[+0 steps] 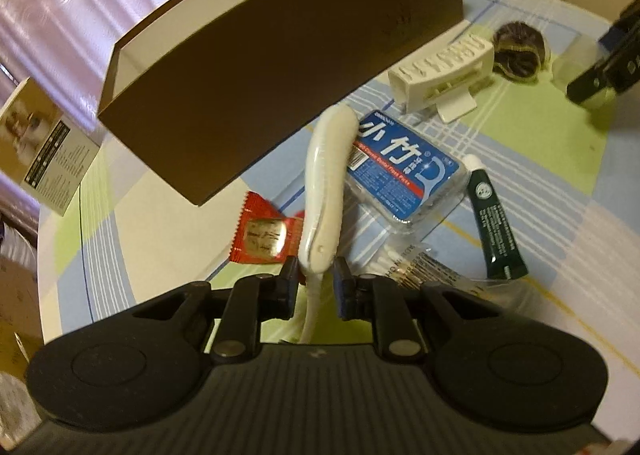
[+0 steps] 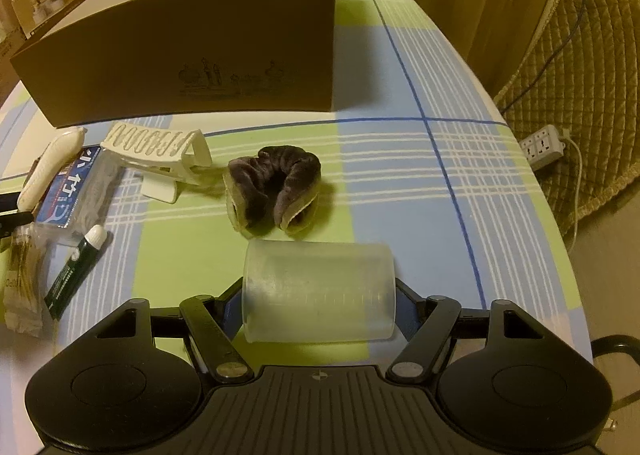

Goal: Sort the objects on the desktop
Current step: 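Grasp white toothbrush handle with left tool while right tool grasps clear plastic cup, then lift toothbrush with left tool while right tool carries plastic cup over brown box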

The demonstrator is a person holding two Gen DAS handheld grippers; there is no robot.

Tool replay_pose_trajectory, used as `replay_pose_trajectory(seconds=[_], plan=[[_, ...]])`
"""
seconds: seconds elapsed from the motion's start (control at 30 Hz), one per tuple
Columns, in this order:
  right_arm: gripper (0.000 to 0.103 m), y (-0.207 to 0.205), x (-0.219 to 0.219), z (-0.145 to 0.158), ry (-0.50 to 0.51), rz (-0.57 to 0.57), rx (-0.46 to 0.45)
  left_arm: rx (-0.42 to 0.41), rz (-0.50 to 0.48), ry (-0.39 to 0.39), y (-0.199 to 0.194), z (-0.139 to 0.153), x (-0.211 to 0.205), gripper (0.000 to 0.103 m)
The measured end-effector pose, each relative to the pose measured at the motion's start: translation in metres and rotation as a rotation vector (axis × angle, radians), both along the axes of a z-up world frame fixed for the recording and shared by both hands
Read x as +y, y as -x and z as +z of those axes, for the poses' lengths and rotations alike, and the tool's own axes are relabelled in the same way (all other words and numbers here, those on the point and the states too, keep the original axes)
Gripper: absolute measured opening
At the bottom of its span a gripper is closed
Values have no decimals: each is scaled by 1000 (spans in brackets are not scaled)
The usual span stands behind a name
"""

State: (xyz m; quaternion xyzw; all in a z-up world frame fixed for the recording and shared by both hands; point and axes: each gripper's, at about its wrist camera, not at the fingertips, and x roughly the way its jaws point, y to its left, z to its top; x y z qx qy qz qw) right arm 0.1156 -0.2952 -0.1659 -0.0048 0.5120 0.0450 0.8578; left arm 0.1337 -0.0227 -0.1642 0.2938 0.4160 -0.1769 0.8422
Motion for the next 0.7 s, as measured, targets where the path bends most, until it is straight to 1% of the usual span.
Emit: replay_pose_trajectory(seconds=[0.1,0.2,0.23,0.33,0.37,0.5,0.57,0.7], plan=[[70,1,0,0,-2,0,-2,8,-6,-5,-4,-5,-2,13],[70,0,1,1,1,-2,-3,18,5,15,-8,-5,-1,13],[70,0,2,1,1,-2,-2,27,13,29,-9,-3,1,13],[70,1,2,2,2,0,-5,78,78,125,-13,2,12,13],[70,1,2,2,3,3,-6,85,94,145,-14,4,15,13],[71,2,2,3,1,5,-10,88,129,168,-10,11,20,13],[76,1,3,4,5,8,-13,89,148,194,-6,18,22,13],[78,0,5,3,13,13,-15,74,178,225,0,28,26,13]])
